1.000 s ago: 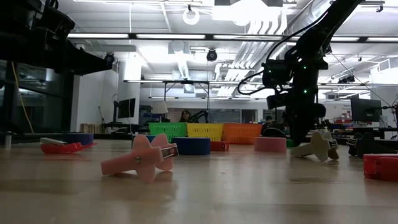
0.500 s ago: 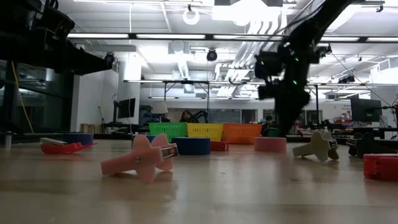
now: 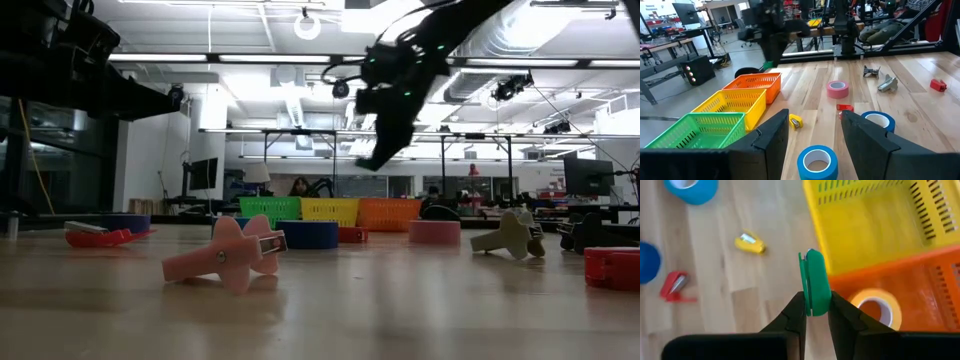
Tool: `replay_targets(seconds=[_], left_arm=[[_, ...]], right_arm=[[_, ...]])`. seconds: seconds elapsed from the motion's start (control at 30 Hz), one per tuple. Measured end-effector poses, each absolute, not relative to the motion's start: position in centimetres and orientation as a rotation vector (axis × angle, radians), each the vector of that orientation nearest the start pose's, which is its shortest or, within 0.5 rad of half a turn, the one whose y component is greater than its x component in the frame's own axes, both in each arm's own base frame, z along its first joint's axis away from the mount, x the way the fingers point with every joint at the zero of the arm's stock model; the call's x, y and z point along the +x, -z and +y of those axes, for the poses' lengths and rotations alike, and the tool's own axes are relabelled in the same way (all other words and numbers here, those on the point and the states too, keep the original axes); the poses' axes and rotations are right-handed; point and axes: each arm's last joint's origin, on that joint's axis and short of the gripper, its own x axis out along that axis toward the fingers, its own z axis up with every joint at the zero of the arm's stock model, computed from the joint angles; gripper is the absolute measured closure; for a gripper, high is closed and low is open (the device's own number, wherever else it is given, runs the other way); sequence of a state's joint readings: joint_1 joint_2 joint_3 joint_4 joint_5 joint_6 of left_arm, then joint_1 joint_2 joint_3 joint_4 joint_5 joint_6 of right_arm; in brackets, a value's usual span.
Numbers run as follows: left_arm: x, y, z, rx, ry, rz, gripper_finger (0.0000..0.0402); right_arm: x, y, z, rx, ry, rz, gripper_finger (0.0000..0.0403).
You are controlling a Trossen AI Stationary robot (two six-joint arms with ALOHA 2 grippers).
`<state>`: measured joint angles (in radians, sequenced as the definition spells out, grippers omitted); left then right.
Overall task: Pick and place Stapler, Stapler remover, tape
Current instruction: Put the green stapler into the yellow bin, then put the pink tape into the orange bin
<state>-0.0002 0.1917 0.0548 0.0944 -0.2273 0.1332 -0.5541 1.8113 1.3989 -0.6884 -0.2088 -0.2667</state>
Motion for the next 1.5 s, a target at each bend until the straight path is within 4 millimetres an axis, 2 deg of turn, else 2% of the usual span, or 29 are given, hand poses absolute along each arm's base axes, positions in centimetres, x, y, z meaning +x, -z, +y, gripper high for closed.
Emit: replay_targets(seconds=[0.23,0.47,0.7,1.3,1.4,1.5], left_arm=[[10.8,-17.6,0.7,0.138,-0.224,0.058,0.0223],[10.8,-17.6,0.7,0.138,-0.225,0.057,0.0223],[10.8,-17.6,0.7,0.138,-0.225,0.058,0.0223],[10.8,-17.6,0.7,0.138,-0.228,0.058,0.0223],[10.8,-17.6,0.7,0.138,-0.228,0.058,0.0223],[10.8,-17.6,0.7,0.138,-0.227,0.058,0.0223]], right_arm=[[36.5,-22.1,-22.0,0.179,0.162,1.088,0.0352],[38.5,-20.5,-23.8,0.136,0.155,1.202,0.0346],[39.2,-19.3,-24.6,0.158,0.149,1.242,0.0343],[39.2,-19.3,-24.5,0.191,0.147,1.229,0.0261],[39.1,-19.6,-24.4,0.196,0.157,1.226,0.0253],[38.7,-21.1,-24.2,0.205,0.189,1.208,0.025]])
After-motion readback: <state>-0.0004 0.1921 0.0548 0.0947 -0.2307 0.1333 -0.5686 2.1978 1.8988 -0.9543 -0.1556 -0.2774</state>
